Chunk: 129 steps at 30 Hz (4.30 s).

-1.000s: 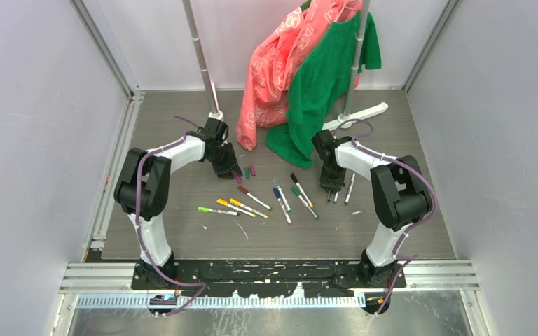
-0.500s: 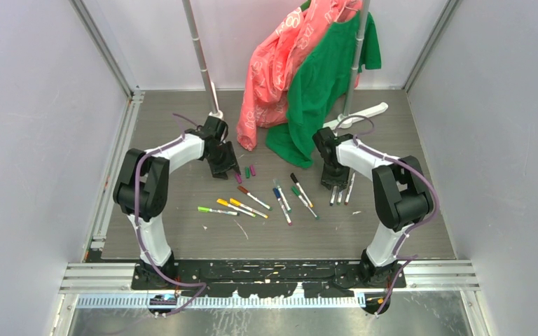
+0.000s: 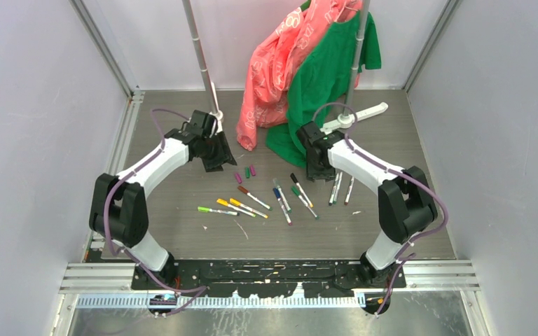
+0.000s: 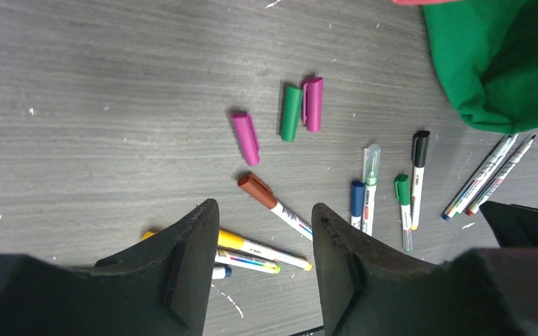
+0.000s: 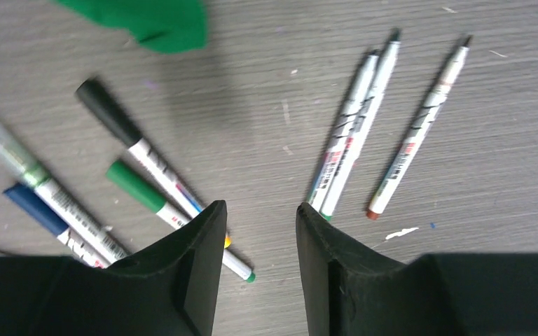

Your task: Open the pen caps

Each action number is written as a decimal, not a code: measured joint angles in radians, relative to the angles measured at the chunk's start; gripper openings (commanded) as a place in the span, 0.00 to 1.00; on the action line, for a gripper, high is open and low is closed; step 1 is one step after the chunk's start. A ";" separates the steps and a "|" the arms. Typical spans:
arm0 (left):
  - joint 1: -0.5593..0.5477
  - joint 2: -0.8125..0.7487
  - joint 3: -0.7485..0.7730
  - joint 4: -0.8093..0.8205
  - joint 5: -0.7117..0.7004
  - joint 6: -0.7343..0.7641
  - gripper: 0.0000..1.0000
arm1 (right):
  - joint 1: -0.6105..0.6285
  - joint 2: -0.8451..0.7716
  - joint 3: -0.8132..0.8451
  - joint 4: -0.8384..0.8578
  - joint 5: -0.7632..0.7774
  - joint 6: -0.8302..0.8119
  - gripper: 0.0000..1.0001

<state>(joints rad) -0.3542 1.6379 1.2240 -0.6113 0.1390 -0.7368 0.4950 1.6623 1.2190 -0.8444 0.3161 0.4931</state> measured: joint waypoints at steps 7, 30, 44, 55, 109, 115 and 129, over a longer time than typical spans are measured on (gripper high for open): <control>0.000 -0.037 -0.076 0.001 0.011 -0.025 0.52 | 0.068 0.009 -0.015 0.031 -0.042 -0.040 0.47; 0.000 -0.057 -0.122 0.036 0.045 -0.072 0.52 | 0.103 0.167 0.005 0.073 -0.122 -0.153 0.46; 0.000 -0.057 -0.123 0.046 0.046 -0.096 0.52 | 0.103 0.218 0.025 0.068 -0.169 -0.162 0.14; 0.000 -0.057 -0.123 0.045 0.063 -0.102 0.52 | 0.099 0.208 0.013 0.075 -0.185 -0.142 0.01; -0.144 -0.238 -0.333 0.399 0.291 -0.360 0.30 | 0.426 -0.010 0.190 0.031 -0.401 0.139 0.01; -0.144 -0.238 -0.342 0.417 0.292 -0.362 0.01 | 0.426 0.002 0.210 0.040 -0.412 0.139 0.01; -0.144 -0.247 -0.366 0.423 0.272 -0.372 0.00 | 0.426 0.005 0.177 0.091 -0.422 0.142 0.29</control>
<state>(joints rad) -0.4984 1.3907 0.8581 -0.1883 0.4114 -1.1084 0.9211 1.6669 1.3956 -0.7536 -0.1059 0.6353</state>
